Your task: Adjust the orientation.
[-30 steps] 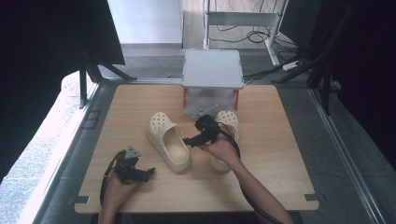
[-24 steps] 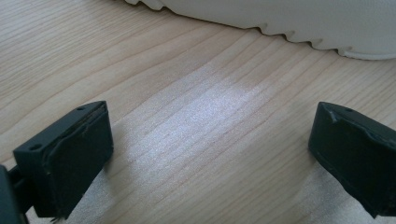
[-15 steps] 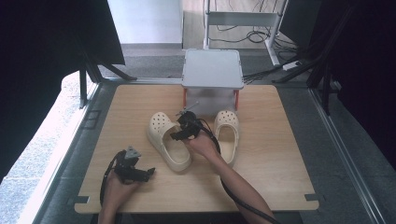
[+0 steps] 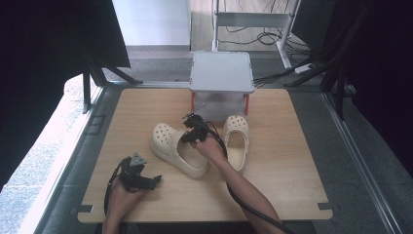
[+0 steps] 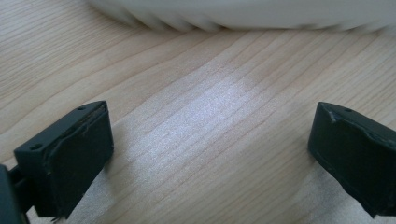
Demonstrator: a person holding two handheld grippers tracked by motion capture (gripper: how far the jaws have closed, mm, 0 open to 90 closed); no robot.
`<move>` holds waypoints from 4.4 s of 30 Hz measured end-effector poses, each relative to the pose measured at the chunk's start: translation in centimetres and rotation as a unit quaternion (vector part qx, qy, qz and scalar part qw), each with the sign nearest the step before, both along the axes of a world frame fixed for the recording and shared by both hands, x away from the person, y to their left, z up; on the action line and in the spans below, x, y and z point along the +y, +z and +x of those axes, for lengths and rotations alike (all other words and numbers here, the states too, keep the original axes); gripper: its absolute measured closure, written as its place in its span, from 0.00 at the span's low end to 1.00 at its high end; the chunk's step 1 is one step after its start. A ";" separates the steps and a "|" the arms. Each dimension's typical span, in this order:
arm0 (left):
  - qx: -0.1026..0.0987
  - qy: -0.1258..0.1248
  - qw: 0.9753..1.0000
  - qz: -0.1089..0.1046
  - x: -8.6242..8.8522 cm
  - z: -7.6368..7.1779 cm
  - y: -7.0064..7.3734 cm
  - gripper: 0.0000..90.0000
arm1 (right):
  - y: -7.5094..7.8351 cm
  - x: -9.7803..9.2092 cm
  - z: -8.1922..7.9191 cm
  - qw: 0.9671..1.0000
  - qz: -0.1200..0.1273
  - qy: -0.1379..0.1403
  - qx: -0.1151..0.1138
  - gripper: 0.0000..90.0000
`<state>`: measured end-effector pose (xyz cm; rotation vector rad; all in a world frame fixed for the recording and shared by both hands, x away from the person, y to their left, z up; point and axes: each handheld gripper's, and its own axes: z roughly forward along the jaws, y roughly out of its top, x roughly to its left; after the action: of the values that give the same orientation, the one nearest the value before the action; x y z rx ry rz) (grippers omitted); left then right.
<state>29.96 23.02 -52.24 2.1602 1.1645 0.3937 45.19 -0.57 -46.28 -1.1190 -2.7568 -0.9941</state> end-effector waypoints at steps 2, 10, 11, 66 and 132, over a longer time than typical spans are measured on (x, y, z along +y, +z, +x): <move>-0.002 -0.001 1.000 -0.002 0.3 -0.1 0.0 0.03 | 0.6 -0.1 -0.7 1.000 -0.008 0.012 -0.007 0.88; 0.000 0.025 1.000 0.003 2.8 -0.5 0.1 0.03 | 3.0 -1.1 -3.7 0.999 0.004 0.034 -0.007 0.89; 0.000 0.029 1.000 0.003 3.1 -0.5 0.0 0.03 | 3.3 -1.3 -4.4 0.999 0.006 0.038 -0.009 0.89; -0.001 0.060 0.998 0.001 4.9 -0.7 0.0 0.03 | 3.1 -16.0 -9.8 0.995 -0.010 -0.061 -0.084 0.28; -0.001 0.060 0.998 0.000 4.9 -0.7 0.0 0.03 | 1.8 -8.4 -13.8 0.983 0.002 0.127 -0.130 0.68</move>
<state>29.28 27.88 -52.28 2.0953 1.2971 0.4488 31.36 -8.97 -44.45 -0.6515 -2.9934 -1.1830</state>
